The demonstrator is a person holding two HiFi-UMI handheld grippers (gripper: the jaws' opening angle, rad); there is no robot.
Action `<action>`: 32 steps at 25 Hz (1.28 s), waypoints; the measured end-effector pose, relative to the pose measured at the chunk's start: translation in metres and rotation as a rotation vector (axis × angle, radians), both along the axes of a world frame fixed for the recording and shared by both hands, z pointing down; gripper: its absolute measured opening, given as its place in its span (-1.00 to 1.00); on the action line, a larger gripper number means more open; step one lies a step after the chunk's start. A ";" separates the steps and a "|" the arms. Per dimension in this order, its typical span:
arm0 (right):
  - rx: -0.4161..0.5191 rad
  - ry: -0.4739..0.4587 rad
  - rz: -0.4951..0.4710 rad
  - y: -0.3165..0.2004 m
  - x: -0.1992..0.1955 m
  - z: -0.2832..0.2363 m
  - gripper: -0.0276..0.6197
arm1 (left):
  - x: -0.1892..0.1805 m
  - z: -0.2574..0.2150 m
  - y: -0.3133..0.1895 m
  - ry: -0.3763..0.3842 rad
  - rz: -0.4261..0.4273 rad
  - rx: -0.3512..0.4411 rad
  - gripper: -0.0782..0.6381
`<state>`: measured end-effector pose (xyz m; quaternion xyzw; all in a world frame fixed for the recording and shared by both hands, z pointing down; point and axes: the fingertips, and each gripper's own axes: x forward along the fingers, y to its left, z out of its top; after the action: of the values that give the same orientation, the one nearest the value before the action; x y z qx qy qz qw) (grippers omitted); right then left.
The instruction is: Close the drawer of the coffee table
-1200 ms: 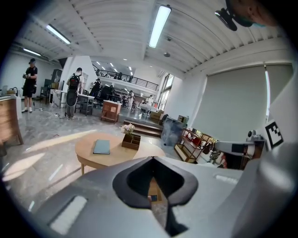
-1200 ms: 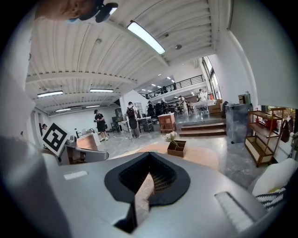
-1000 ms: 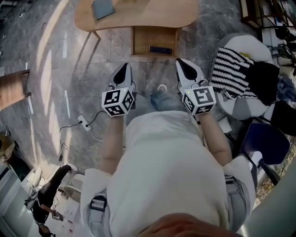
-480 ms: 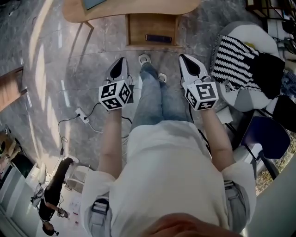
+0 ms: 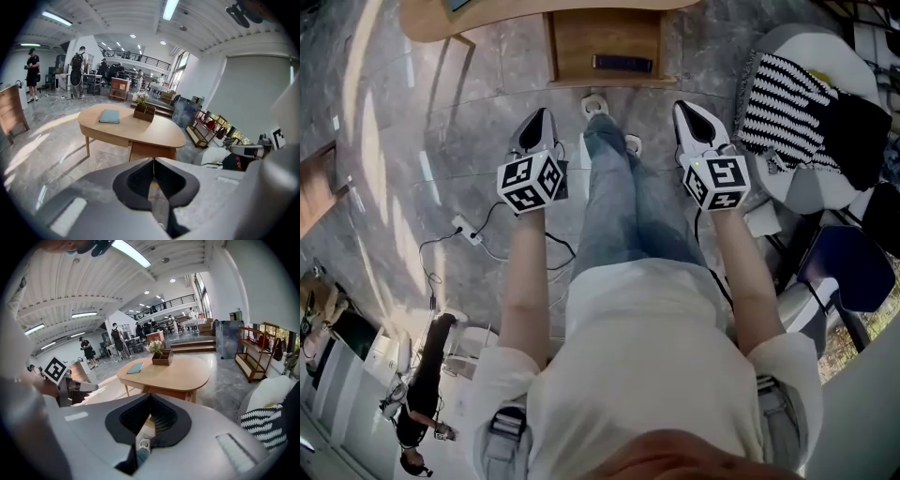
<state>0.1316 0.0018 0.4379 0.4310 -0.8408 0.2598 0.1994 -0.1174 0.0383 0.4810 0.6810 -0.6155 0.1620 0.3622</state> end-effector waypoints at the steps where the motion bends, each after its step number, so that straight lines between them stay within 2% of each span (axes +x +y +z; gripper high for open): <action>1: -0.006 0.010 0.003 -0.002 0.002 0.009 -0.91 | 0.000 0.008 -0.001 -0.003 0.012 -0.007 -0.76; 9: -0.098 0.087 0.061 -0.013 0.017 0.095 -0.89 | -0.001 0.079 -0.004 -0.030 0.116 -0.094 -0.56; 14: -0.147 0.153 0.054 -0.015 0.026 0.149 -0.60 | 0.001 0.126 -0.007 -0.050 0.165 -0.136 -0.36; 20: -0.213 0.192 0.045 -0.017 0.027 0.203 -0.47 | -0.007 0.177 -0.008 -0.084 0.198 -0.196 -0.25; 30: -0.292 0.277 0.004 -0.023 0.033 0.278 -0.31 | -0.024 0.260 -0.007 -0.170 0.269 -0.303 0.12; 32: -0.306 0.299 -0.011 -0.023 0.034 0.291 -0.22 | -0.028 0.271 -0.009 -0.188 0.287 -0.315 0.18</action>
<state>0.1660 -0.0211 0.7293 0.4247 -0.7549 0.3167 0.3866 -0.1451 0.0292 0.7521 0.6786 -0.5106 0.3686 0.3782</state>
